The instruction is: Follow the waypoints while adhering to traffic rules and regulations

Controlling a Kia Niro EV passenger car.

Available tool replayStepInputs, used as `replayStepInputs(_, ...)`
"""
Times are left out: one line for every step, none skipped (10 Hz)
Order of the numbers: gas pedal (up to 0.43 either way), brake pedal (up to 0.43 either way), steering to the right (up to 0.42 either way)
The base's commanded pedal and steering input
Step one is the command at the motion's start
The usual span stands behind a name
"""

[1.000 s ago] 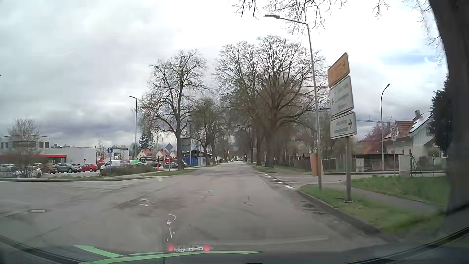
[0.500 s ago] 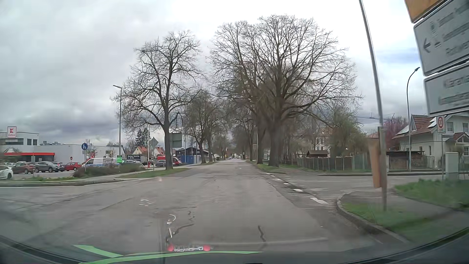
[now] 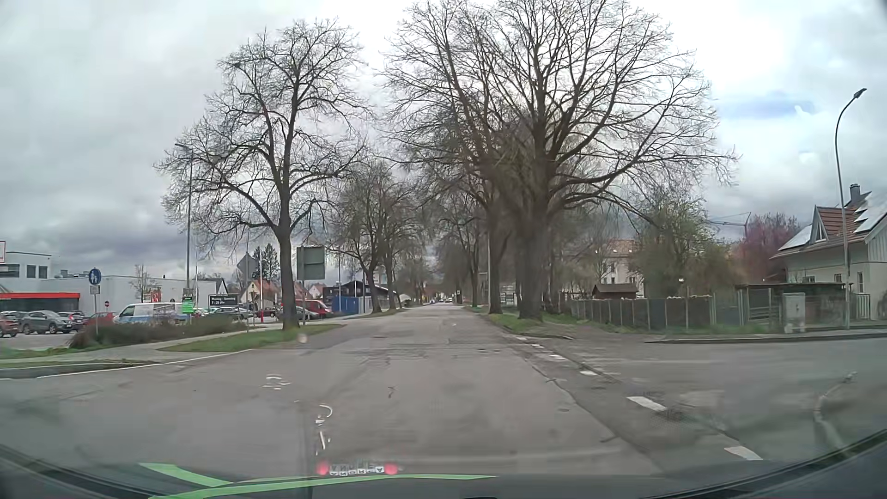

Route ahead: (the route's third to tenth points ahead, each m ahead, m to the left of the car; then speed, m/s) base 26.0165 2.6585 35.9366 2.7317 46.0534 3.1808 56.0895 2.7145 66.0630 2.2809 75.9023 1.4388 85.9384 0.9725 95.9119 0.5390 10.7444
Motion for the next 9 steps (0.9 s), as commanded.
replayStepInputs(0.110, 0.000, 0.005)
replayStepInputs(0.118, 0.000, 0.005)
replayStepInputs(0.118, 0.000, 0.005)
replayStepInputs(0.118, 0.000, 0.005)
replayStepInputs(0.118, 0.000, 0.005)
replayStepInputs(0.118, 0.000, 0.004)
replayStepInputs(0.118, 0.000, 0.004)
replayStepInputs(0.118, 0.000, 0.004)
replayStepInputs(0.118, 0.000, 0.004)
